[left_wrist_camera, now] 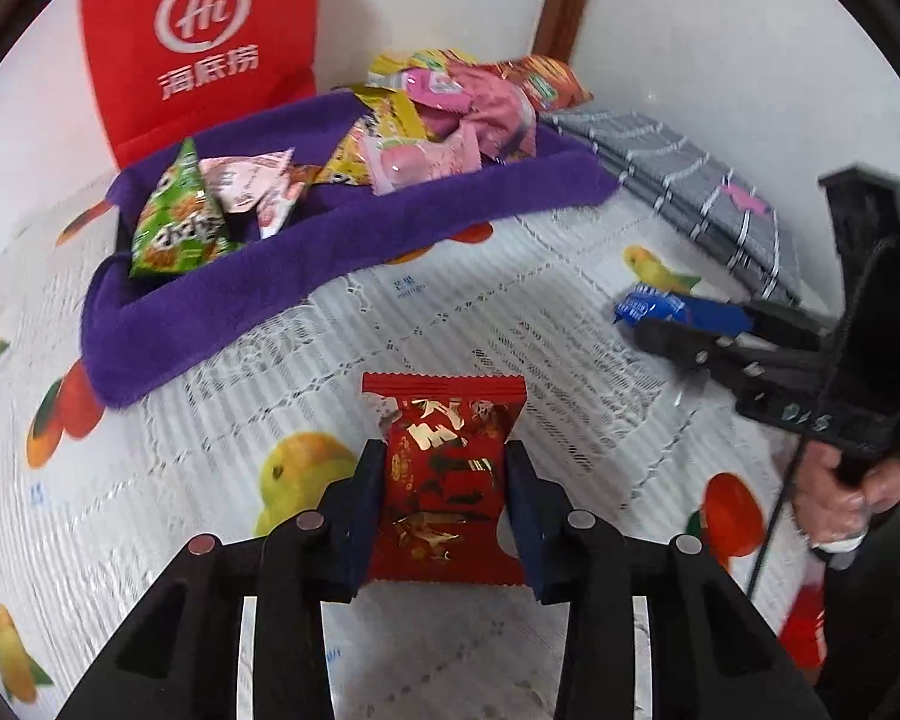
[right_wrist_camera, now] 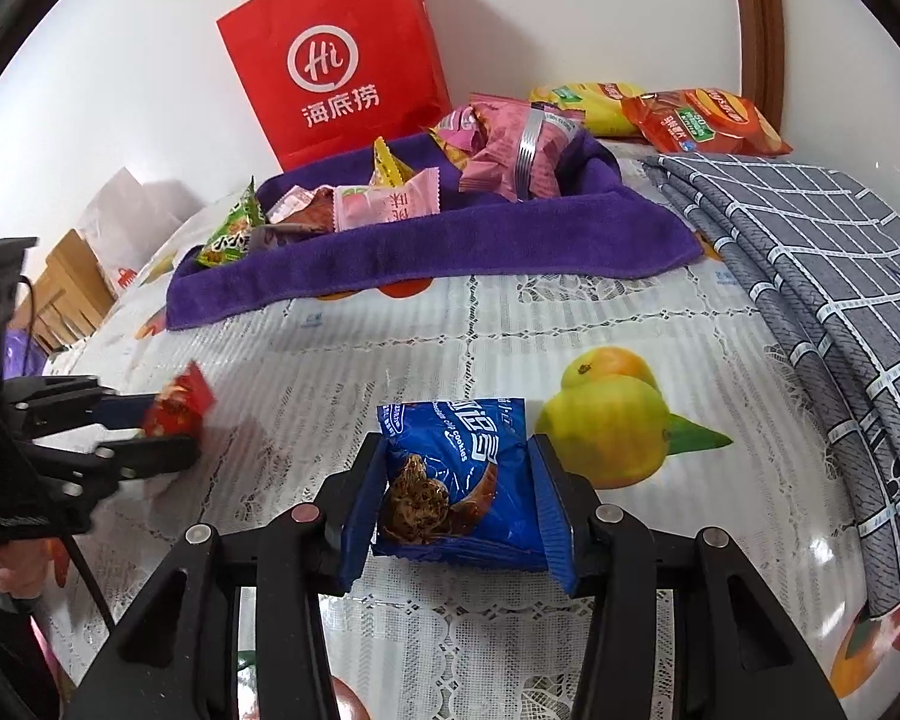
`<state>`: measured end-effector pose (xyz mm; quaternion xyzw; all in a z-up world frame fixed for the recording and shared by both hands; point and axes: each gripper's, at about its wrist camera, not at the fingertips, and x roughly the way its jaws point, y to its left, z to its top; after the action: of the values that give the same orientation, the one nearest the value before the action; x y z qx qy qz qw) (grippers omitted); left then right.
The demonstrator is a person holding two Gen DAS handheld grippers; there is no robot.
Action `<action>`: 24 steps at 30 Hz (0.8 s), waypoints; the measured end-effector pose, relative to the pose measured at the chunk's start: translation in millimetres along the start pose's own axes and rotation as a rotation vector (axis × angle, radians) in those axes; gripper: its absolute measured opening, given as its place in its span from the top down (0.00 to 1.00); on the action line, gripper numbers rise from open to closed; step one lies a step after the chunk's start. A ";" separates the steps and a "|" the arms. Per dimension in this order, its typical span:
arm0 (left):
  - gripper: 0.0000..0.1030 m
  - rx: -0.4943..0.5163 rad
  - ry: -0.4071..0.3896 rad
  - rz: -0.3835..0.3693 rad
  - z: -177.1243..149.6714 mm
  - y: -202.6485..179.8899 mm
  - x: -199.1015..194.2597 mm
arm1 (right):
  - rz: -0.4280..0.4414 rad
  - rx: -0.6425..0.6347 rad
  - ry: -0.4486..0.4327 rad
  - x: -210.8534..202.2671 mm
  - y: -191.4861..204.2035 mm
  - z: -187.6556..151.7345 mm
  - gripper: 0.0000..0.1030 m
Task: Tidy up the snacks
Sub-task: 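Grasp red-gold packet on the sheet with left tool while right tool holds blue bag, then carry both held packets over the purple towel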
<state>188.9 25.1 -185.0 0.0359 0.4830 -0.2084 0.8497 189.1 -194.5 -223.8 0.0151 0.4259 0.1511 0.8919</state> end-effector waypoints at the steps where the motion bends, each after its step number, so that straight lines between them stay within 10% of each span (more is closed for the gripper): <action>1: 0.65 -0.013 -0.003 -0.013 -0.2 0.5 -3.1 | -0.008 -0.011 0.004 0.6 2.6 0.2 0.55; 12: 0.65 -0.093 -0.062 -0.028 8.7 18.4 -45.8 | 0.028 -0.070 0.018 -17.6 23.5 21.9 0.55; 24: 0.65 -0.211 -0.167 0.092 73.7 64.3 -96.0 | -0.008 -0.147 -0.165 -71.1 63.3 143.8 0.55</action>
<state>230.4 95.0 -74.7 -0.0489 0.4278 -0.1195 0.8946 240.8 -139.6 -68.7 -0.0396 0.3391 0.1766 0.9232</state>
